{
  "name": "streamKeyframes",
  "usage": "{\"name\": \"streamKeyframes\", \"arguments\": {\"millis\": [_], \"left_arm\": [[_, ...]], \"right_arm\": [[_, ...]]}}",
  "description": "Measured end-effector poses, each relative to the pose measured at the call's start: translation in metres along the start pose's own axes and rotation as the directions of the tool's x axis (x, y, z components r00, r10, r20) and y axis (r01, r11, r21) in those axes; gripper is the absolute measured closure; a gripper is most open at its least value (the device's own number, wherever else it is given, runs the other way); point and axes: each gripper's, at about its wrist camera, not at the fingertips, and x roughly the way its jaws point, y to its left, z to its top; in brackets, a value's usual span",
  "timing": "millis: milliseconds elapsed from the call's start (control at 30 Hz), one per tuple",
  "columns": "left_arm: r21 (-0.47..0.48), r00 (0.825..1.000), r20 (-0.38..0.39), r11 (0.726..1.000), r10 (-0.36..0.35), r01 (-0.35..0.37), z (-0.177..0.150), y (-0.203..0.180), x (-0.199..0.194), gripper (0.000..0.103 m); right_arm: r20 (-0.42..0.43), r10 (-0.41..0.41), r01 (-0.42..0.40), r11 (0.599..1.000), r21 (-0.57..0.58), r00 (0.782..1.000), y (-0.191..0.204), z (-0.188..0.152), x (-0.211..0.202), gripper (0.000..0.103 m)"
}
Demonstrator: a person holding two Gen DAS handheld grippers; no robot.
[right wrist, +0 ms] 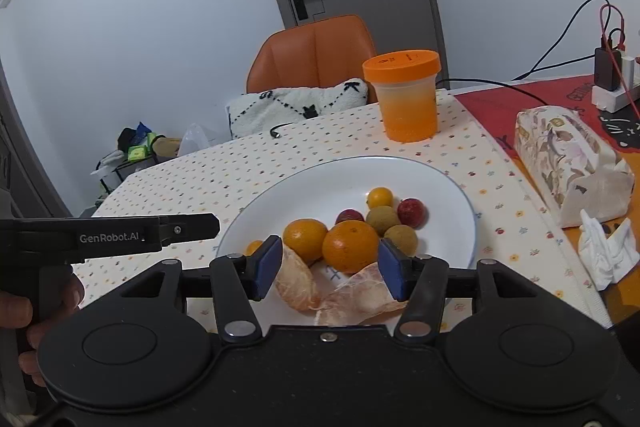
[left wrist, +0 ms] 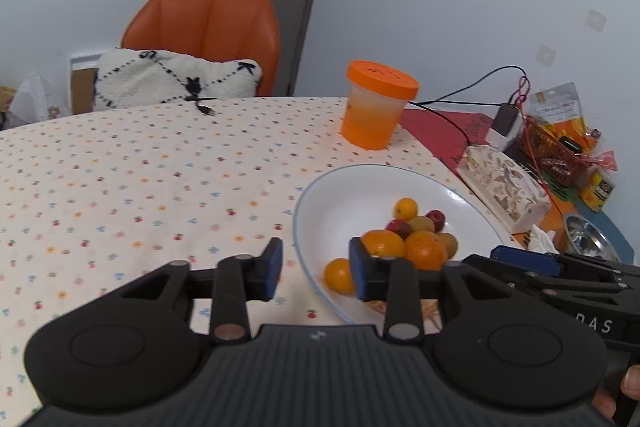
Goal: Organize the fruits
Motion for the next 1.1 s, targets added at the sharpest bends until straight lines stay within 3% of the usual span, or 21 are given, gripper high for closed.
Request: {"name": "streamKeyframes", "arguments": {"millis": [133,400,533,667,1100], "left_arm": [[-0.001,1.000,0.008,1.000,0.029,-0.029,0.000,0.005,-0.011,0.049],[-0.012,0.997,0.034,0.997,0.071,-0.071,-0.003,0.012,-0.037,0.032],[-0.009,0.995,0.036,0.996,0.088,-0.088,-0.006,0.014,-0.050,0.024],[-0.005,0.996,0.029,0.996,0.087,-0.087,-0.009,0.013,-0.063,0.017],[-0.046,0.993,0.029,0.992,0.116,-0.115,-0.022,0.016,-0.101,0.011]], "right_arm": [[0.001,0.016,-0.016,1.000,0.001,1.000,0.005,-0.001,-0.002,0.047],[0.005,0.034,-0.034,0.999,0.006,0.999,0.016,-0.004,-0.013,0.037],[0.017,0.036,-0.036,0.999,0.011,0.999,0.020,-0.005,-0.022,0.025],[0.017,0.036,-0.037,0.999,0.019,0.999,0.022,-0.006,-0.030,0.022],[0.043,0.035,-0.036,0.999,0.016,0.998,0.032,-0.013,-0.061,0.000]]}}
